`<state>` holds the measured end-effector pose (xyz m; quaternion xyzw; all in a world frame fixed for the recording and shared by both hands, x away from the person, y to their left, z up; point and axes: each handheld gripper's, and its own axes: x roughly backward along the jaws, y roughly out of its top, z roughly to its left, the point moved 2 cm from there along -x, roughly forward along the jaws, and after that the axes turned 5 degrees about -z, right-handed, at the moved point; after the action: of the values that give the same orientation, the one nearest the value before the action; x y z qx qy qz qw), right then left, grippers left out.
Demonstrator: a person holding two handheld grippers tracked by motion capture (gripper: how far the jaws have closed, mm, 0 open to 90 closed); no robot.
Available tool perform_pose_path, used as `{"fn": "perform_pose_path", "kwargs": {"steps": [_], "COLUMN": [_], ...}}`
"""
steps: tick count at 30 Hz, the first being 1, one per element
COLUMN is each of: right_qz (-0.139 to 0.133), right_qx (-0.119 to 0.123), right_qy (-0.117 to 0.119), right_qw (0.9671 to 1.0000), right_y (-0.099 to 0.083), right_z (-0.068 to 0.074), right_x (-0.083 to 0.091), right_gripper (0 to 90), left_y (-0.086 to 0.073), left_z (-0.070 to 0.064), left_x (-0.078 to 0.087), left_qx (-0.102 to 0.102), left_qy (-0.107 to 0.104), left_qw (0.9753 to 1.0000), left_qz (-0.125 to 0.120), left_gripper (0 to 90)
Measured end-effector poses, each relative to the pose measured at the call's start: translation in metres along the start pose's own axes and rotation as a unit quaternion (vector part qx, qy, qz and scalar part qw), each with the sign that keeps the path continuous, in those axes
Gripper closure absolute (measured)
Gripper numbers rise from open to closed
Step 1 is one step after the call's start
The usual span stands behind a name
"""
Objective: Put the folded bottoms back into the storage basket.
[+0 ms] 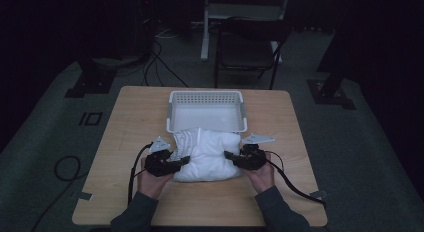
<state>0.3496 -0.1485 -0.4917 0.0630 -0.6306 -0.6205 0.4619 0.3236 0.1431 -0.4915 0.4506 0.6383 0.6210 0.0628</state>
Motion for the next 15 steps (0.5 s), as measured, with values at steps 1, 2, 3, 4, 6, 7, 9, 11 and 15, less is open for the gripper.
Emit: {"fn": "perform_pose_path", "kwargs": {"steps": [1,2,3,4,6,7,9,11,15], "right_qz": [0.0,0.0,0.0,0.0,-0.002,-0.002,-0.003,-0.004,-0.009], "right_qx": [0.002,0.005,0.006,0.006,0.011,0.011,0.013,0.014,0.011], "right_qy": [-0.001,-0.003,-0.005,-0.005,-0.005,-0.005,-0.008,-0.008,-0.007], "right_qw": [1.0,1.0,1.0,1.0,0.9999,0.9999,0.9999,0.9999,0.9999], "right_y": [0.0,0.001,0.002,0.002,0.006,0.006,0.009,0.01,0.013], "right_z": [0.0,0.001,0.002,0.002,0.003,0.003,0.003,0.004,0.002], "right_x": [0.0,0.001,0.001,0.001,0.002,0.002,0.001,0.001,0.003], "right_gripper": [65.1,65.2,65.1,65.1,65.1,65.1,65.1,65.1,65.1], "left_y": [0.001,0.001,0.002,0.002,0.004,0.004,0.007,0.008,0.012], "left_z": [0.0,0.0,0.0,0.0,0.0,0.0,0.001,0.001,0.001], "left_x": [0.0,0.001,0.001,0.001,0.003,0.003,0.004,0.004,0.005], "left_qx": [-0.001,-0.001,0.0,0.0,-0.001,-0.001,-0.004,-0.004,-0.005], "left_qy": [0.001,0.0,0.001,0.001,0.001,0.001,0.004,0.004,0.002], "left_qw": [1.0,1.0,1.0,1.0,1.0,1.0,1.0,1.0,1.0], "left_qz": [0.0,-0.001,-0.001,-0.001,-0.004,-0.004,-0.005,-0.006,-0.008], "left_gripper": [53.9,53.9,53.9,53.9,53.9,53.9,53.9,54.0,54.0]}}
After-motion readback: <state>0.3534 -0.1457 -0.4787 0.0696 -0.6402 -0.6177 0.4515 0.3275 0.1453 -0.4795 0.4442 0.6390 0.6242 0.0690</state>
